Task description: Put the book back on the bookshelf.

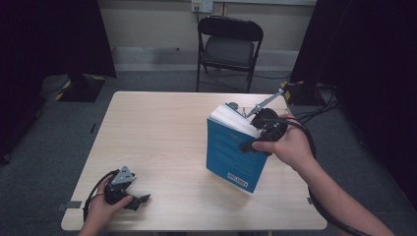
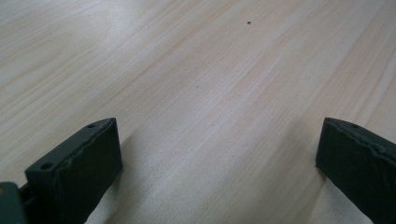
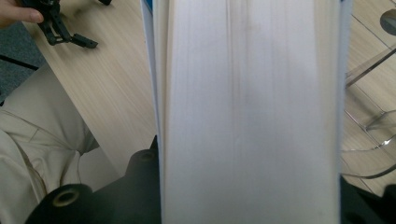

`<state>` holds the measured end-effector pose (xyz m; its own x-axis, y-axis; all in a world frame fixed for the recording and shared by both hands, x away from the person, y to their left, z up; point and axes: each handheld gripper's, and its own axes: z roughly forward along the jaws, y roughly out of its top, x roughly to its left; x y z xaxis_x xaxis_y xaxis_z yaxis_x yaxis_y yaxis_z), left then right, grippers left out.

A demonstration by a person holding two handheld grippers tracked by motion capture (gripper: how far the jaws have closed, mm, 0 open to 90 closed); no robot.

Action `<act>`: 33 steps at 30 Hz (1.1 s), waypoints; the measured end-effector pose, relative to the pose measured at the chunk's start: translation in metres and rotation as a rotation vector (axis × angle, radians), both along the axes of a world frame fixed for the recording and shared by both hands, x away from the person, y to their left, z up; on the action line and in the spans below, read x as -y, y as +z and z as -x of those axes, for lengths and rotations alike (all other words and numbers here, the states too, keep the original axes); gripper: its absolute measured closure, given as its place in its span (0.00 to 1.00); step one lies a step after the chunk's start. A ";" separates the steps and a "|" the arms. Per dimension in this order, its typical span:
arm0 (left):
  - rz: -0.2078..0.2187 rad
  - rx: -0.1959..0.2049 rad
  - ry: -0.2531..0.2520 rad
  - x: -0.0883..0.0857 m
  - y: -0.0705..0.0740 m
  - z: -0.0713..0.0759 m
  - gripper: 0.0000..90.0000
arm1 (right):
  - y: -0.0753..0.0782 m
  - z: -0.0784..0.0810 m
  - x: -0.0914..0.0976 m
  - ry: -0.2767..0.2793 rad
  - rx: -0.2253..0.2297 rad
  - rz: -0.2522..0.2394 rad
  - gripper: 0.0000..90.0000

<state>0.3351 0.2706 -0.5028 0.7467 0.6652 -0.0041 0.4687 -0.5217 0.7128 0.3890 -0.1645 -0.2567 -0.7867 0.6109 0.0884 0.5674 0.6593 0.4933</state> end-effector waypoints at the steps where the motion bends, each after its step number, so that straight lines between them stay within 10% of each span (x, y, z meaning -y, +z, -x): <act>1: 0.000 0.000 0.000 0.000 0.000 0.000 0.00 | 0.000 0.000 0.002 -0.005 -0.004 -0.001 0.69; 33: 0.004 0.005 0.002 0.000 -0.001 0.000 0.00 | -0.027 0.006 0.026 -0.036 0.013 -0.006 0.68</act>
